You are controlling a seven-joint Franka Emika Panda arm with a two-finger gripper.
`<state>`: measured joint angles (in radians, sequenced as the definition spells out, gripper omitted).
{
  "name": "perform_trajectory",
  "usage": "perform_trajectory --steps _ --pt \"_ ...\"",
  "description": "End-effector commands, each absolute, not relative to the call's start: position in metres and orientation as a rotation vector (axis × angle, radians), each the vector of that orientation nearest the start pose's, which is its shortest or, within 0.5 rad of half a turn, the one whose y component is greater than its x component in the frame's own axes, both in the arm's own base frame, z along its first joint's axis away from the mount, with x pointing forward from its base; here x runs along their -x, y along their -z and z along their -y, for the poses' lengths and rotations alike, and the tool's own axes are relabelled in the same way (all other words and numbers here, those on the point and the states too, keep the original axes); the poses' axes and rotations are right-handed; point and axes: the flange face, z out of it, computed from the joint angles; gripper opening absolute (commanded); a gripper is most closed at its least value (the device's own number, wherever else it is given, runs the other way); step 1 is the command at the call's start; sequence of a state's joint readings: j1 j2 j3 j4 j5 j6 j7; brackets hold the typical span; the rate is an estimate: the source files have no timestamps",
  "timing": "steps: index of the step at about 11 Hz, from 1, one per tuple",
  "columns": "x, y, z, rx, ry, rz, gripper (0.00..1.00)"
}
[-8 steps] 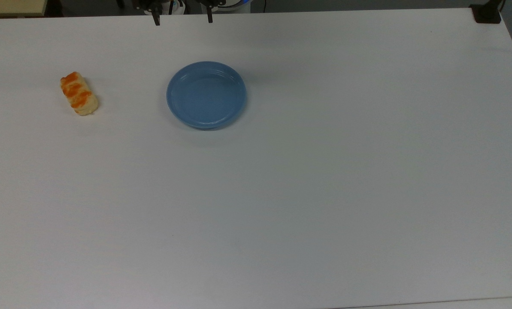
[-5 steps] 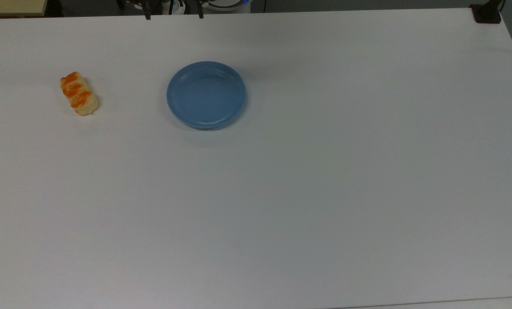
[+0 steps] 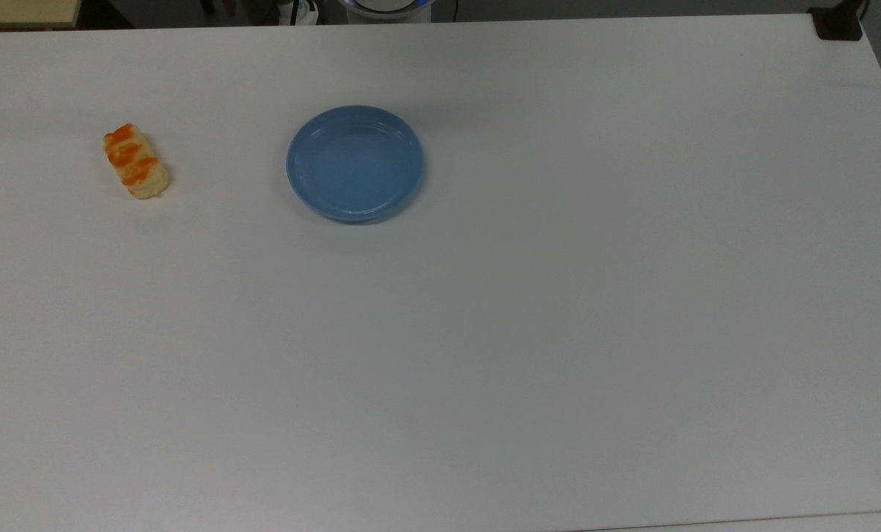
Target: Put the bread onto the plate
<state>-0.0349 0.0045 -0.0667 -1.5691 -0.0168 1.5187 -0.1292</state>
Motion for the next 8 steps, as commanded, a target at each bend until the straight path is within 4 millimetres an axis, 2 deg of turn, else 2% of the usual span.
perform_trajectory --steps 1,3,6,8 --pt "-0.543 -0.621 0.058 3.142 -0.102 0.045 1.0" --pt "-0.543 -0.617 0.048 3.139 -0.119 0.076 1.0" --pt "-0.544 -0.618 0.051 3.14 -0.107 0.067 1.0" --pt "-0.548 -0.611 0.051 3.145 -0.096 0.103 1.0"
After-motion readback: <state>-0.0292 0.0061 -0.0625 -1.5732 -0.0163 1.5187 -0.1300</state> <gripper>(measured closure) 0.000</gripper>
